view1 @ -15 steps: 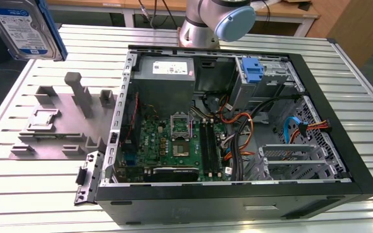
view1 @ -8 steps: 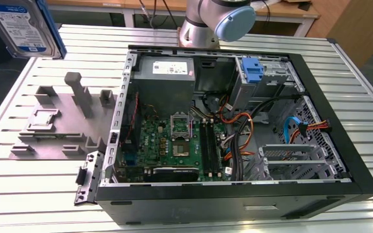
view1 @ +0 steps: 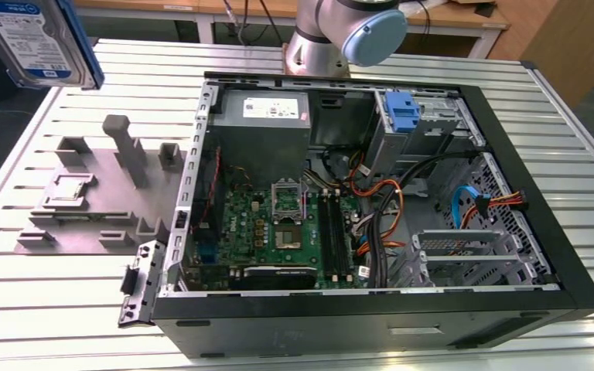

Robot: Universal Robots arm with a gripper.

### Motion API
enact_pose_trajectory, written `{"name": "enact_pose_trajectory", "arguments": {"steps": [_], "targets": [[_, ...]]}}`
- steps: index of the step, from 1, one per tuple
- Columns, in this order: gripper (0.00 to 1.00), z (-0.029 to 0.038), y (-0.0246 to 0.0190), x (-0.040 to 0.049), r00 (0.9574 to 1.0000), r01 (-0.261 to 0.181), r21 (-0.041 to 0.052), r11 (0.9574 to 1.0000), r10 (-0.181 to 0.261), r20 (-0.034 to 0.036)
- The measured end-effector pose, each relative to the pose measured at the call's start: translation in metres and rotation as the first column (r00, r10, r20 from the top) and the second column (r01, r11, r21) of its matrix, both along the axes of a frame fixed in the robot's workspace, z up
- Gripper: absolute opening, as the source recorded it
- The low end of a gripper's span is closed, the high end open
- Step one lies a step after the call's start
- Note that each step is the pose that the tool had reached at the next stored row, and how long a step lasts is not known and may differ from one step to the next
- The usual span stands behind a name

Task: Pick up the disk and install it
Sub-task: 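Pick up the disk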

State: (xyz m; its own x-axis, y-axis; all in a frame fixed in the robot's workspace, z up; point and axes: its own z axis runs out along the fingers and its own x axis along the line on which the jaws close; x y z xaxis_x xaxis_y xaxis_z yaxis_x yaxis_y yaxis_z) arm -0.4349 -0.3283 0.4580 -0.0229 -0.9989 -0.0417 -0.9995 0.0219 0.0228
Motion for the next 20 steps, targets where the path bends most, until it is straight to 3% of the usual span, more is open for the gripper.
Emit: {"name": "enact_pose_trajectory", "arguments": {"steps": [20], "targets": [[0.36,0.0169,0.0000,0.0000,1.0000,0.000,0.0000,1.0000,0.000,-0.0001]]}}
